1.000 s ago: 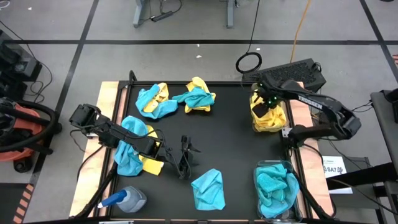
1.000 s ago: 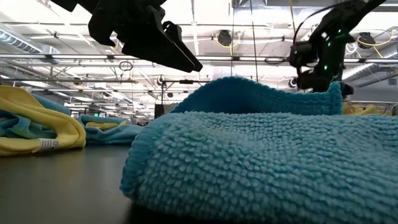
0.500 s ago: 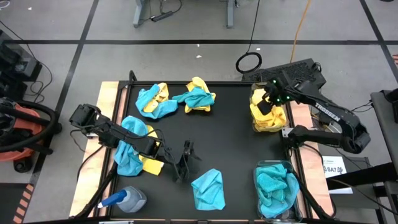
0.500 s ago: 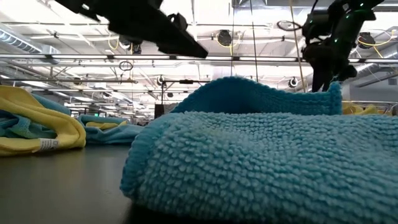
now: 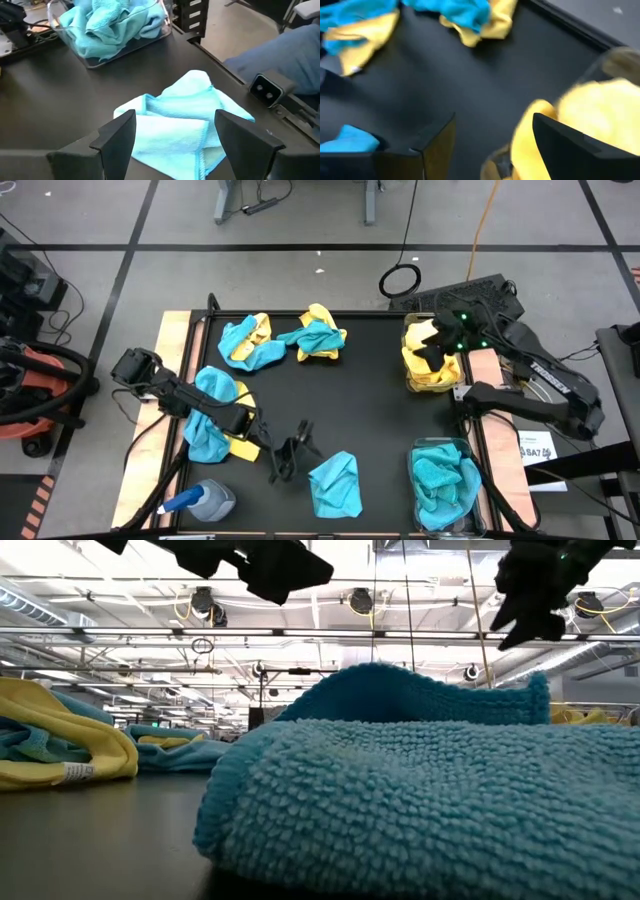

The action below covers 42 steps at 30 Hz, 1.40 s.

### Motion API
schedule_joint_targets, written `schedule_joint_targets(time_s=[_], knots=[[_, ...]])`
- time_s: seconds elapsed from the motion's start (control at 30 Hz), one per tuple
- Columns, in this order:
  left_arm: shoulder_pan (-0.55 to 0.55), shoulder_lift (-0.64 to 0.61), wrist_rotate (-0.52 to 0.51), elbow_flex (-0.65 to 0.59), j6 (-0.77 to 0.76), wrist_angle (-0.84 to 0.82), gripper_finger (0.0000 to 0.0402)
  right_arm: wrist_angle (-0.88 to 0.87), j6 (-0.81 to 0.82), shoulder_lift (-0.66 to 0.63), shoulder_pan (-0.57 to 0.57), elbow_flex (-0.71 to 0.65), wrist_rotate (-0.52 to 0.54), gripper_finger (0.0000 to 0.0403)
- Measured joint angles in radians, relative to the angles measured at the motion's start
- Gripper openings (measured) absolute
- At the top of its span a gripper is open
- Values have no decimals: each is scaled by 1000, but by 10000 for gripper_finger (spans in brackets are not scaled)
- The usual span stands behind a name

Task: Sort microfiber towel by color & place in baskets
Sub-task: Put the blue towel into the bottom transparent bin

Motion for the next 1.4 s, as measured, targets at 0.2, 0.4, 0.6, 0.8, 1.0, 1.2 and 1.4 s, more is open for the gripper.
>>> schedule_joint_targets(time_s=[0.2,0.4,0.6,0.8,1.0,1.2,1.4], knots=[[-19,39,-1,4,5,29,276,73,36,-44,83,0,1,256],[-18,131,-9,104,32,-74,276,162,67,-51,183,0,2,256],[-12,169,-9,152,35,-118,276,233,85,-48,262,0,4,256],[-2,228,6,184,26,-110,276,315,82,-47,336,0,5,256],[-7,327,45,253,-1,-124,276,393,81,-34,413,0,6,256],[-10,417,88,345,-25,-187,276,405,83,-12,483,0,14,256],[-18,502,11,409,22,-251,276,402,112,-1,563,0,56,256]])
